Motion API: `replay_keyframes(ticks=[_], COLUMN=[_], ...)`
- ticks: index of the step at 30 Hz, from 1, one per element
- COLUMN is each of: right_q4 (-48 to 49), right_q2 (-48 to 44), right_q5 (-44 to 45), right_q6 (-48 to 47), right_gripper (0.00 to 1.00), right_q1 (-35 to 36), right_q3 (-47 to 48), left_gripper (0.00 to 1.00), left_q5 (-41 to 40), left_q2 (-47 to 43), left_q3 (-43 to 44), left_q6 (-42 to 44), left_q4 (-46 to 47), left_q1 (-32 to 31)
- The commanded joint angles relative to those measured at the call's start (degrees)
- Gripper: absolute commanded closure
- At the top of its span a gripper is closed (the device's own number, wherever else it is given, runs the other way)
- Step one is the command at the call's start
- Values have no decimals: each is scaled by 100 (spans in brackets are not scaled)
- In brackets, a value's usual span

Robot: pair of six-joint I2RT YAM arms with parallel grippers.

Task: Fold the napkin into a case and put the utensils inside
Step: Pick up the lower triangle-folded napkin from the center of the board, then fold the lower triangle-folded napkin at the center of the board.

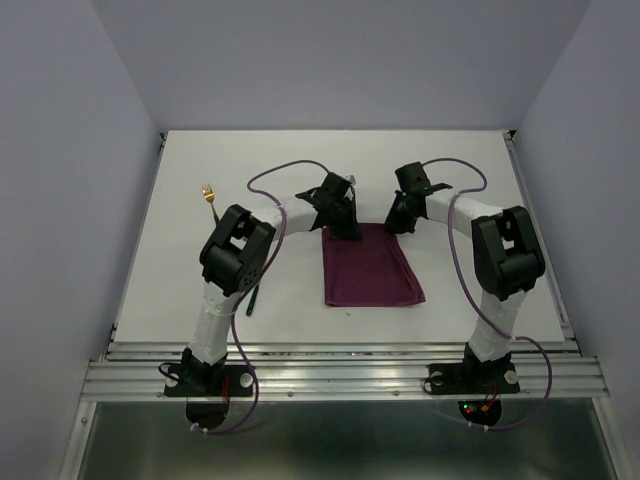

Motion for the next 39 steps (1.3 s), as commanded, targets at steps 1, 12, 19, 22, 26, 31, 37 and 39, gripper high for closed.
replay_keyframes(ticks=[1,12,19,22,26,31,37,39], right_q4=[-271,-113,-201,-236,-254,-307,-359,-368], right_q2=[-338,-356,-145,-75,39,215,400,488], right_q5=[286,252,479,594,708,787,928,972], right_q6=[230,512,766,889,995,1101,1215,1250], right_gripper=[99,99,99,99,99,99,99,99], right_q1=[153,329,382,435,487,610,733,733], right_q3=[205,398,618,671,750,890,1005,1022], left_gripper=[100,100,100,100,100,100,100,100], left_q5=[-361,-370,-264,-264,-264,-247,-247,-247], left_q2=[-35,-8,18,18,18,27,18,18], left_q3=[-257,-283,-301,-301,-301,-283,-213,-204], left_q6=[272,413,413,431,440,440,457,475], left_q4=[-533,-639,-560,-560,-551,-534,-543,-534], left_q1=[43,34,34,34,34,34,34,34])
